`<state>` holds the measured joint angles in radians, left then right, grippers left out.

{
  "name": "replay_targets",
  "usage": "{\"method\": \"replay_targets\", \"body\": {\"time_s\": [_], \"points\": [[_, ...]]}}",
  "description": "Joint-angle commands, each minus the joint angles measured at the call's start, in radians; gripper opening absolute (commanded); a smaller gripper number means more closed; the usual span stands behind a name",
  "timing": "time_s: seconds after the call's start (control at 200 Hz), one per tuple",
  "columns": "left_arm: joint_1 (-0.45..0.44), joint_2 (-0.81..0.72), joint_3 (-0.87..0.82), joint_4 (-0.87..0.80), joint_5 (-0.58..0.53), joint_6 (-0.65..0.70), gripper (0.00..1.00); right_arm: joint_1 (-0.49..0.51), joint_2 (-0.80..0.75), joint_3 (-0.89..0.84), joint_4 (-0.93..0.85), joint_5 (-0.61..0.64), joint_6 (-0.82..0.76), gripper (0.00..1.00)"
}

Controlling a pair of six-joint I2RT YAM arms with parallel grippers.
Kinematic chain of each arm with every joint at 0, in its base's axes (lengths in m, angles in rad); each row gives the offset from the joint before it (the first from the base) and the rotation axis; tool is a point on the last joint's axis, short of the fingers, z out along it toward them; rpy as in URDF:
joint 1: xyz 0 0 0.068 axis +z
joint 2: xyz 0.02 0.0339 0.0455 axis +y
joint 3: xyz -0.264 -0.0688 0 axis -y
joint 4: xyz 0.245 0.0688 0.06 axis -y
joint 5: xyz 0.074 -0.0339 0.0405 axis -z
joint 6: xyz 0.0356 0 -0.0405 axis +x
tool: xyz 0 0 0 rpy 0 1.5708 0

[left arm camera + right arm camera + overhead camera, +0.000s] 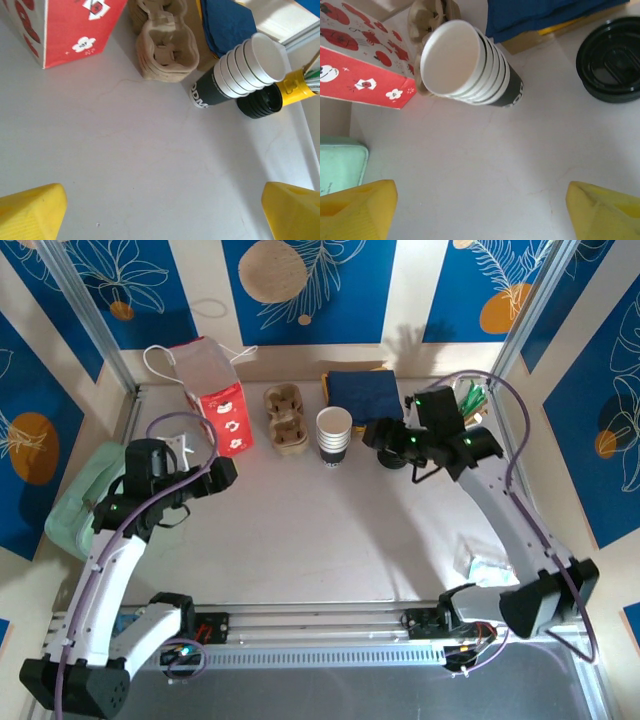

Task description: Pack the takeout coffee

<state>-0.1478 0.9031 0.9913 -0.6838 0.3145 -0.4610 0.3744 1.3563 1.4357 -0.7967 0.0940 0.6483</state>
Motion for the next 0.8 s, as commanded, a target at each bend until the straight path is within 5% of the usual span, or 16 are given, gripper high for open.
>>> {"method": "replay_targets", "body": {"time_s": [0.0, 0.24, 0.505, 0.795], "points": [[-0.009, -0.004, 0.029, -0.013, 0.053, 0.037, 0.99, 0.031, 0.085, 0.100, -0.052, 0.115, 0.003, 0.87], [-0.013, -0.032, -0.034, 0.045, -0.087, 0.043, 0.99, 0.044, 0.295, 0.257, -0.052, 0.195, 0.046, 0.77], [-0.012, -0.030, -0.074, 0.123, -0.013, 0.022, 0.99, 0.073, 0.534, 0.517, -0.130, 0.223, 0.014, 0.57], [-0.016, -0.009, -0.050, 0.122, 0.034, 0.039, 1.00, 0.097, 0.563, 0.595, -0.183, 0.304, -0.007, 0.56]]}}
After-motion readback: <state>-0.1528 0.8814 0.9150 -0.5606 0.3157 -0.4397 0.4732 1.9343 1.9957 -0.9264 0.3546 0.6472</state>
